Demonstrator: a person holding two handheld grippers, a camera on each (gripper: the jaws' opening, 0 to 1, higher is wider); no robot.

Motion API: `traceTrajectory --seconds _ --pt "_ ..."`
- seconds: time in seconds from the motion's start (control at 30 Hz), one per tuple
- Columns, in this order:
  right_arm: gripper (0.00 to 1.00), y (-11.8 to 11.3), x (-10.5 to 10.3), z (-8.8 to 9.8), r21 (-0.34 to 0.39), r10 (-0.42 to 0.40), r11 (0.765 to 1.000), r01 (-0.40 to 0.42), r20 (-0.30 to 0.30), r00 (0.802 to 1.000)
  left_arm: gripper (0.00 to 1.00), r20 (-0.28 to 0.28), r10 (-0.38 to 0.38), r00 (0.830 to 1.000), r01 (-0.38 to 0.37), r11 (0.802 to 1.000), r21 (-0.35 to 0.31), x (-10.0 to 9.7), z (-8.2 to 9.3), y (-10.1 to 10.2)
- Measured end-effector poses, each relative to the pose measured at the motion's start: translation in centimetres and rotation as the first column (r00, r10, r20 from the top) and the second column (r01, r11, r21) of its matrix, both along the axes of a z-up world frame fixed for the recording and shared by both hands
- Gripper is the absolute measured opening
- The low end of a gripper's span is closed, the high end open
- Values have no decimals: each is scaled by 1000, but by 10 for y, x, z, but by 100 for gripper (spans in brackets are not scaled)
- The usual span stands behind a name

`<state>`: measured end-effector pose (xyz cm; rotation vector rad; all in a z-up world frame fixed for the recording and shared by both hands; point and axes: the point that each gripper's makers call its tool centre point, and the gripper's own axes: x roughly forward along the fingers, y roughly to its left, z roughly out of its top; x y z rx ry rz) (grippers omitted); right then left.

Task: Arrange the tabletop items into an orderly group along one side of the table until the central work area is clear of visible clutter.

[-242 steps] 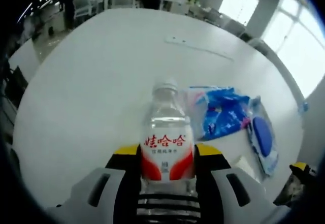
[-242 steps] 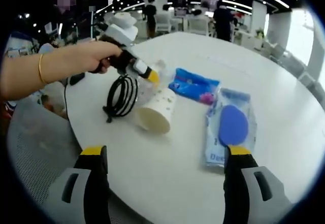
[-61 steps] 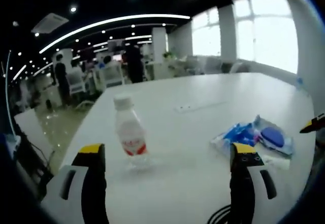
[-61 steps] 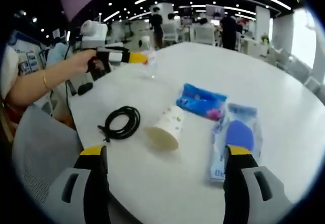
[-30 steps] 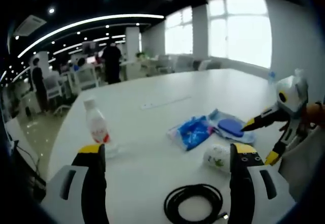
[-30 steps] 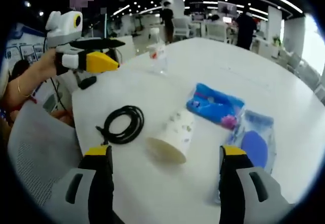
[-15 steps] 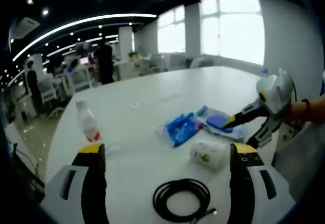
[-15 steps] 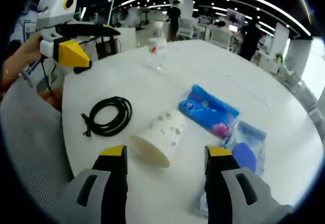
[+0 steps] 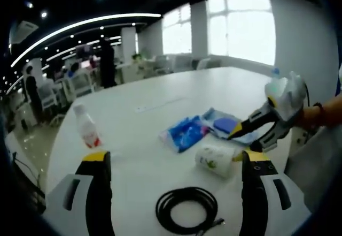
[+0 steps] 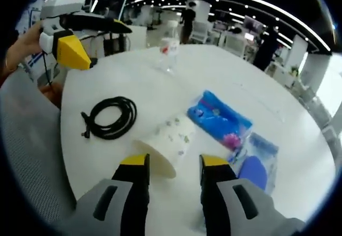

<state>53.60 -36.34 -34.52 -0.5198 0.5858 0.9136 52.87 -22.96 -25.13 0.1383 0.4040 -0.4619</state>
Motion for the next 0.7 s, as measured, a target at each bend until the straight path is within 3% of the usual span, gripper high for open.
traceTrajectory --seconds 0.43,0.7 --pt "9 -1 1 -1 -31 26 999 -25 38 999 99 -13 -42 999 42 999 7 -2 -8 -13" --pt "2 -4 5 7 0 10 1000 -10 34 999 99 -14 -87 996 87 996 5 -4 -10 -22"
